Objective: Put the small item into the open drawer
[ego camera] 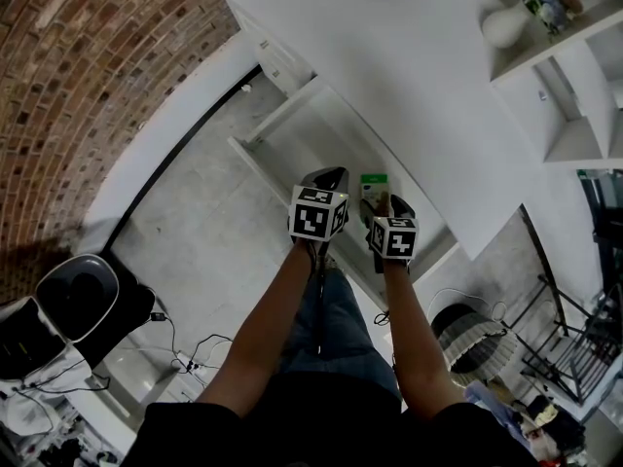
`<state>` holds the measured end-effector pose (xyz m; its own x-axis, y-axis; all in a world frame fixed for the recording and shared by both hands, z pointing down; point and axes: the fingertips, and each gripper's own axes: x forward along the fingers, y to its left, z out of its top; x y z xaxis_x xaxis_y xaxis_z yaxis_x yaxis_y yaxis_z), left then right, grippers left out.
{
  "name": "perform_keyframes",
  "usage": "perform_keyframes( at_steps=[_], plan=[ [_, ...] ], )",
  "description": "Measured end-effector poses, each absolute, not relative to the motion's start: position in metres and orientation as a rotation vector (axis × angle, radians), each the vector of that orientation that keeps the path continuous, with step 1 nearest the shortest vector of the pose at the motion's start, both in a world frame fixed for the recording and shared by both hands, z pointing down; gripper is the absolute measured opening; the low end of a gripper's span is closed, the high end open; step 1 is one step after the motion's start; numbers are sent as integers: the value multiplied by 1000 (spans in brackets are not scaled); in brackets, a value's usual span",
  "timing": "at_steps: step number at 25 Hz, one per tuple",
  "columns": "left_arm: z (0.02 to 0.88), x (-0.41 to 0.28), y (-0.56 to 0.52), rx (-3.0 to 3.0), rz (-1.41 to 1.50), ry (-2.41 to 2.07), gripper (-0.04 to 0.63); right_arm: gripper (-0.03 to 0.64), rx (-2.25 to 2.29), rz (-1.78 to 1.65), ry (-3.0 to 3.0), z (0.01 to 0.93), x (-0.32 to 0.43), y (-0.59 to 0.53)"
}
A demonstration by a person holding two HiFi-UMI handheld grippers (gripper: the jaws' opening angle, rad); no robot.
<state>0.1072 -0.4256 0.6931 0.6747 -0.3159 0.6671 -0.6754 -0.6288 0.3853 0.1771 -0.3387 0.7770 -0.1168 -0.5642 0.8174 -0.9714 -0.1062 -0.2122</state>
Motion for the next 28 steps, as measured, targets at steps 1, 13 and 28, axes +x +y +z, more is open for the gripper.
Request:
perform_keyframes(
  at_steps=[1, 13, 28],
  plan=[
    [692, 107, -426, 2256, 737, -760, 23, 314, 1689, 1132, -1697, 776, 177, -339],
    [627, 92, -437, 2365, 601, -833, 23, 197, 1820, 893, -1897, 670, 168, -349],
    [426, 47, -421, 2782, 169, -1071, 23, 3, 2160, 251, -2133, 443, 179, -335]
  ],
)
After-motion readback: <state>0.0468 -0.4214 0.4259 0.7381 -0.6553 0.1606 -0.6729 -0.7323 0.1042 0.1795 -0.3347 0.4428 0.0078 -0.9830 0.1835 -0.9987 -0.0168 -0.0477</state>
